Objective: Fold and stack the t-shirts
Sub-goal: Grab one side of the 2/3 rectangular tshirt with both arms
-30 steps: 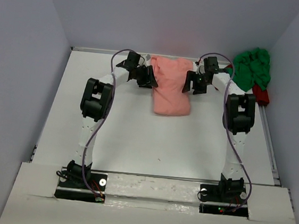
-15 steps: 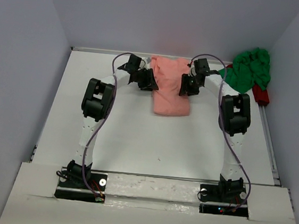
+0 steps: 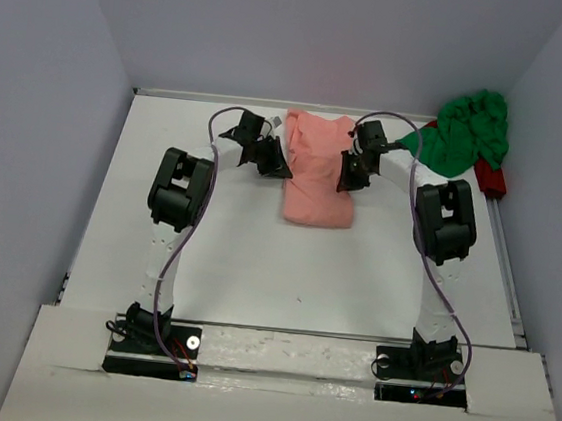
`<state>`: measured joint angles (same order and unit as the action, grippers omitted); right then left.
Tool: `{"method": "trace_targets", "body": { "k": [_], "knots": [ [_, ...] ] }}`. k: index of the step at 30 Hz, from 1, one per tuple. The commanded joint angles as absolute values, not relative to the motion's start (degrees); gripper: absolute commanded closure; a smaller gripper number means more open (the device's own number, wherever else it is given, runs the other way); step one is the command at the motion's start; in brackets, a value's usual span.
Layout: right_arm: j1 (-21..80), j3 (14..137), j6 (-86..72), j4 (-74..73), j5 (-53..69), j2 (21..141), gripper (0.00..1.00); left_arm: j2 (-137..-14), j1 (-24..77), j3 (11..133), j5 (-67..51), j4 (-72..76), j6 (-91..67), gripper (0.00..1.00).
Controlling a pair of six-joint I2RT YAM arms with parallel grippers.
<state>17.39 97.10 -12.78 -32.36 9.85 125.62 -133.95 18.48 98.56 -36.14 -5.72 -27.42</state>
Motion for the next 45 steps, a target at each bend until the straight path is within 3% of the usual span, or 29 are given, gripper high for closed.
{"method": "trace_targets", "body": {
  "k": [1,5,13,21,33,42,45],
  "knots": [
    [19.07,92.91,-13.62,-32.96,6.42,122.61,0.92,-127.27,19.60,91.69,-33.84,-7.30,-27.25,1.00],
    [19.69,87.91,-14.15,-32.52,5.10,119.80,0.99,-122.79,20.47,86.41,-31.30,-6.86,-27.42,1.00],
    [23.72,76.74,-15.99,-30.59,2.90,109.44,1.00,-115.23,22.23,77.88,-29.27,-5.36,-27.51,1.00],
    [26.19,66.28,-18.89,-30.06,1.67,98.10,1.00,-106.71,25.31,67.07,-25.76,-3.61,-28.65,1.00],
    [32.95,52.04,-26.00,-27.42,-1.58,91.32,1.00,-96.77,29.97,55.11,-22.85,-1.23,-31.11,1.00],
    [34.28,48.78,-28.56,-28.83,-3.87,85.96,0.99,-94.75,33.13,50.28,-21.98,1.49,-33.40,1.00],
    [34.28,48.69,-29.27,-29.44,-4.39,84.56,0.94,-94.05,33.75,49.75,-21.10,1.41,-33.75,1.00]
  ]
}}
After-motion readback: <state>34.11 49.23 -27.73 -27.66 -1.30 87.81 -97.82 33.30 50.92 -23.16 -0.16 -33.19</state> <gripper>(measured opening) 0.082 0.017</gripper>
